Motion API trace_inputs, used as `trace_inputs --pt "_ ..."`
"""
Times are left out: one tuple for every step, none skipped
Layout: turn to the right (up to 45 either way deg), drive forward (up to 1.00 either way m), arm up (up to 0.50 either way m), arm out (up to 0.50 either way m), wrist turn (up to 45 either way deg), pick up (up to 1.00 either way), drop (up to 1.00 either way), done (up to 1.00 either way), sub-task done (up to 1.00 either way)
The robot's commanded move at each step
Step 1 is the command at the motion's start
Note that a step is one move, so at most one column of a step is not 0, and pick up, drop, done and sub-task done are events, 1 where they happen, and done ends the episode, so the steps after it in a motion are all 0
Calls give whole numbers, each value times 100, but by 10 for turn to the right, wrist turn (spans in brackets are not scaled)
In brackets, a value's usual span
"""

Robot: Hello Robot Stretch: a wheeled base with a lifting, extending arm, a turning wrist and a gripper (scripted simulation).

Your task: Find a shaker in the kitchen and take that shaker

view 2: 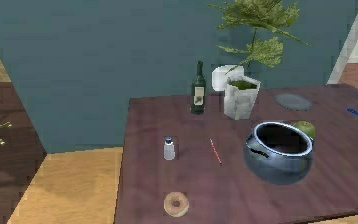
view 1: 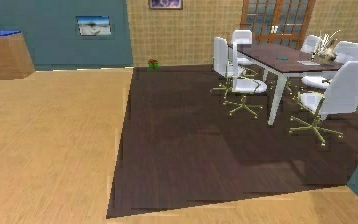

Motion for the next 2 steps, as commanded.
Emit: trace_inputs --pt "0 0 36 0 0 0 0 0 0" --pt "0 0 0 36 0 0 0 0 0"
